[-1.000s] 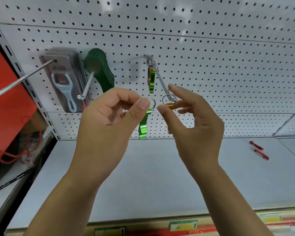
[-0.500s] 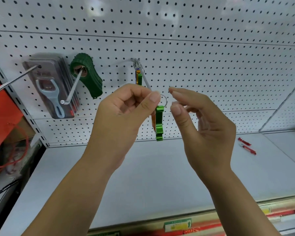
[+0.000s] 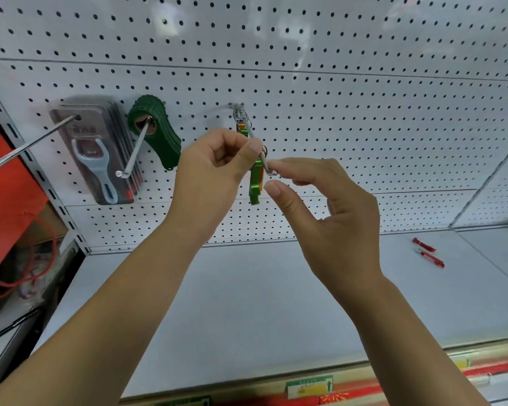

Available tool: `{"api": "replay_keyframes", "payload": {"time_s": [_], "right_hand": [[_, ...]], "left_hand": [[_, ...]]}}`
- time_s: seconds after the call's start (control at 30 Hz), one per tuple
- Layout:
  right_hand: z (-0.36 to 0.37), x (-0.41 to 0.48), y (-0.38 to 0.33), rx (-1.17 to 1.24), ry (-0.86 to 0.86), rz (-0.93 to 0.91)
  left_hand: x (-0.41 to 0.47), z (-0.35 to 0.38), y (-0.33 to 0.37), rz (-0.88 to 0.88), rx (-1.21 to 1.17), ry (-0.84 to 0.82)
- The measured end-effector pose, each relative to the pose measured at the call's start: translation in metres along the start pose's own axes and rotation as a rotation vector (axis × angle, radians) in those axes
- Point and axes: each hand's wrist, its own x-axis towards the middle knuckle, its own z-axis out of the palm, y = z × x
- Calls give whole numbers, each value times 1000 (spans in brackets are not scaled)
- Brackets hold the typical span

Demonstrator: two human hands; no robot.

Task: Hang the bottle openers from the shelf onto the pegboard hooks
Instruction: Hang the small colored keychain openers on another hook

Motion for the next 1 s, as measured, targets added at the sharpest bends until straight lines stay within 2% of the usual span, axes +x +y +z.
{"api": "replay_keyframes", "payload": {"time_s": [0.2,0.4,1.0], "right_hand": [[-1,4,-5,-22,-5,38],[0,3,-6,-9,-15,69],[2,4,-5,-44,-4,43]], "left_hand": [[46,-2,-17,-6,121,52],[78,-6,-33,31,170,11],[101,-6,-46,52,290,0]]}}
